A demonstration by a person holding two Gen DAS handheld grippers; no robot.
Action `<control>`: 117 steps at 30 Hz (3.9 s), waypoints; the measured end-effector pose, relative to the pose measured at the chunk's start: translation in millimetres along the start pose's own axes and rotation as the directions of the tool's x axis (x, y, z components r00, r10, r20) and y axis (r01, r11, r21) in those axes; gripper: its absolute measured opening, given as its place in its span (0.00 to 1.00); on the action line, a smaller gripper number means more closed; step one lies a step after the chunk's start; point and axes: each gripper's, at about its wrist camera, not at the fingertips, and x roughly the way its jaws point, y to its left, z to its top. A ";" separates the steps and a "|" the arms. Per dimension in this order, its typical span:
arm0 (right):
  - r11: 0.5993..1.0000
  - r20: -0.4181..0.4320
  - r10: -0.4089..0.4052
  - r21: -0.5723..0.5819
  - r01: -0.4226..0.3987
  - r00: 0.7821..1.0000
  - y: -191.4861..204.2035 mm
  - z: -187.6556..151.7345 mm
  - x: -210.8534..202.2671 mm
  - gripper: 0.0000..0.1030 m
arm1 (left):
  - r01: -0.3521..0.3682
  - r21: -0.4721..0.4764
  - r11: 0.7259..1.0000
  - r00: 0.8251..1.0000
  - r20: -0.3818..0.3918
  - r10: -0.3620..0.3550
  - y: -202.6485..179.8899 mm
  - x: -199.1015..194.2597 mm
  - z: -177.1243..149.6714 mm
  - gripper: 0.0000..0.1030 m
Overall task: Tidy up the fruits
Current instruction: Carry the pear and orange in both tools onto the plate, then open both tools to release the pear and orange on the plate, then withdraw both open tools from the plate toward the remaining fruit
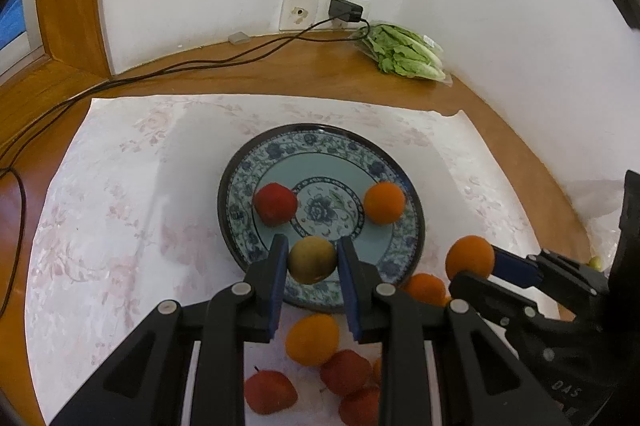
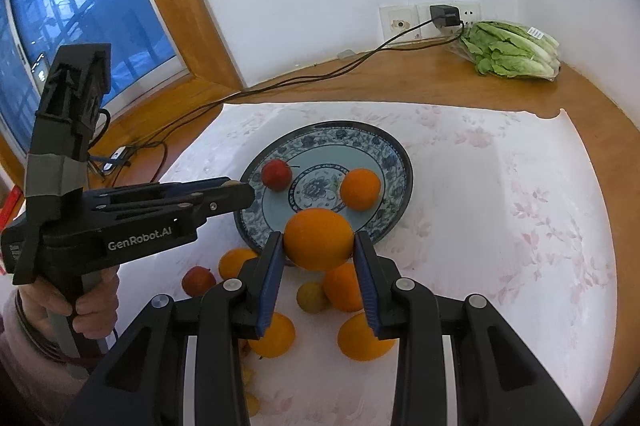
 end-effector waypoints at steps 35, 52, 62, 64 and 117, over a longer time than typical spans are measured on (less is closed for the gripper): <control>0.997 -0.074 -0.066 -0.046 0.063 0.995 -4.5 7.0 58.4 0.35 | -0.030 0.003 1.000 0.999 -0.042 0.030 12.1 50.9 -1.6 0.25; 0.997 -0.091 -0.051 -0.054 0.046 0.995 -3.5 8.5 68.6 0.38 | -0.024 0.002 1.000 0.999 -0.047 0.024 9.5 50.2 0.7 0.41; 0.999 -0.062 -0.032 -0.029 0.030 0.998 -2.3 6.4 53.2 0.48 | -0.046 -0.001 0.999 0.998 -0.033 0.046 9.1 28.0 -2.4 0.59; 0.999 -0.055 -0.027 -0.026 0.026 0.998 -0.7 5.2 48.8 0.49 | -0.059 -0.003 0.998 0.998 -0.028 0.059 9.1 22.2 -4.0 0.61; 0.996 -0.134 -0.066 0.046 0.073 0.989 -4.7 -60.6 -16.0 0.49 | -0.123 -0.090 0.988 0.989 -0.092 0.114 46.7 -45.2 -96.8 0.63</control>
